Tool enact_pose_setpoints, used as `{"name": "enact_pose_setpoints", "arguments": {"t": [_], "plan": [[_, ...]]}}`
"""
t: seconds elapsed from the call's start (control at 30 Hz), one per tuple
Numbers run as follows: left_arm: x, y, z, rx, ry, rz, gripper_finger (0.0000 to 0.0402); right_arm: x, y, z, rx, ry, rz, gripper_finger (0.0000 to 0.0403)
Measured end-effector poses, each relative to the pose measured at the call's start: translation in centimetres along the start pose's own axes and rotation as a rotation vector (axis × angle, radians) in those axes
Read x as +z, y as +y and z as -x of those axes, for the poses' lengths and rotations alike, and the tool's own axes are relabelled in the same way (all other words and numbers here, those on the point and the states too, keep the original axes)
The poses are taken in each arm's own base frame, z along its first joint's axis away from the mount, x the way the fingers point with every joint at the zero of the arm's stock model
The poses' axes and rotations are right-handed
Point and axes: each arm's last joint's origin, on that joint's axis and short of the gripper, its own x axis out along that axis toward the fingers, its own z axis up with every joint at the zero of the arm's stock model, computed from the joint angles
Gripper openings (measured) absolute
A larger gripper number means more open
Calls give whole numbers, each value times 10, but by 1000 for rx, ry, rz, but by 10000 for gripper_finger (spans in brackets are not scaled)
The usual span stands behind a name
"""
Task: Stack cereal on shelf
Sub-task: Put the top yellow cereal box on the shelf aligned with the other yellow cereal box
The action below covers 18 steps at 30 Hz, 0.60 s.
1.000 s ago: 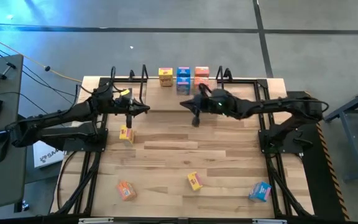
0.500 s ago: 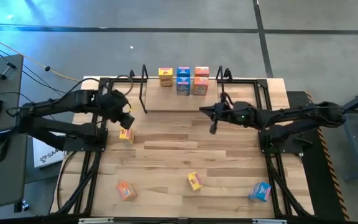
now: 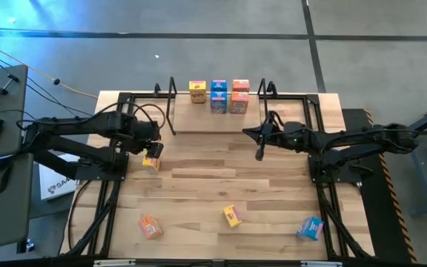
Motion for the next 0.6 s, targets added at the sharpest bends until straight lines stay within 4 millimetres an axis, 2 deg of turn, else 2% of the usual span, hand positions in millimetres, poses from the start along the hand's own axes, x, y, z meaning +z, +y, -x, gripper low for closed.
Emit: {"name": "enact_pose_setpoints", "arguments": {"t": [0.47, 0.6], "plan": [[4, -9, -12, 60, -6, 22, 289, -1, 0, 0, 1, 7, 4, 0], [2, -6, -25, 60, 5, 37, 289, -1, 0, 0, 1, 7, 5, 0]]}}
